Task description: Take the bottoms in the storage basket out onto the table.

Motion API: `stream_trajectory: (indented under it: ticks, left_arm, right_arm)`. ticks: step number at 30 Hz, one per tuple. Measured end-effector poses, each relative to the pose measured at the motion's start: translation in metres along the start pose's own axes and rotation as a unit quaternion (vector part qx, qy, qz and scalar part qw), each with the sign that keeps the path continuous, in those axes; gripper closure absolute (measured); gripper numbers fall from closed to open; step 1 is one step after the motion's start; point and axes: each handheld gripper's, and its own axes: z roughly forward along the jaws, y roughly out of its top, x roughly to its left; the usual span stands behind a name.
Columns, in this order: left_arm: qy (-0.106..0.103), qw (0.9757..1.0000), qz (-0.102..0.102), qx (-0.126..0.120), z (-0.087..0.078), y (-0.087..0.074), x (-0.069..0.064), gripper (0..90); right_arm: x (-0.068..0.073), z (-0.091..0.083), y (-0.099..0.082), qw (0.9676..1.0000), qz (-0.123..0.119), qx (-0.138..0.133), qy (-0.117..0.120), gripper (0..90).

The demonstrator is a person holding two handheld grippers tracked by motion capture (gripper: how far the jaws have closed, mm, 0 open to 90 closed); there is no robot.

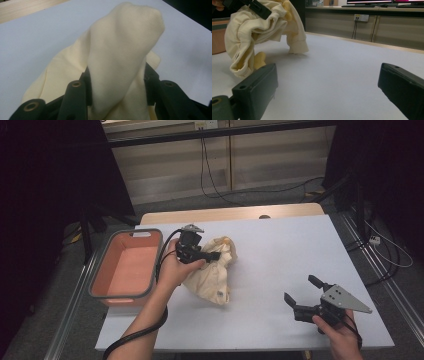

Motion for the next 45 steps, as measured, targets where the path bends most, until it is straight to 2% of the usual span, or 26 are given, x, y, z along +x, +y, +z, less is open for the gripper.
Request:
stream_trajectory:
  ticks: [20, 27, 35, 41, 45]
  left_arm:
    - [0.000, 0.9999, -0.003, -0.010, 0.009, -0.005, 0.000, 58.2]
    - [-0.007, 0.9999, -0.009, -0.012, 0.015, -0.008, -0.002, 57.7]
    - [-0.004, 0.9998, -0.010, -0.016, 0.020, -0.010, -0.003, 57.2]
    - [-0.012, 0.9995, -0.018, -0.022, 0.021, -0.012, -0.003, 58.0]
    - [-0.007, 0.9997, -0.015, -0.018, 0.022, -0.013, -0.003, 58.0]
  right_arm:
    - [0.000, 0.000, 0.000, 1.0000, 0.000, 0.000, 0.001, 2.8]
    - [0.000, 0.000, 0.000, 1.0000, 0.000, 0.000, 0.001, 2.8]
    - [0.000, 0.000, 0.000, 1.0000, -0.002, 0.000, 0.002, 2.8]
    - [0.001, 0.000, 0.000, 1.0000, -0.001, -0.001, 0.002, 2.8]
    - [0.001, 0.000, 0.000, 1.0000, -0.002, 0.000, 0.003, 2.8]
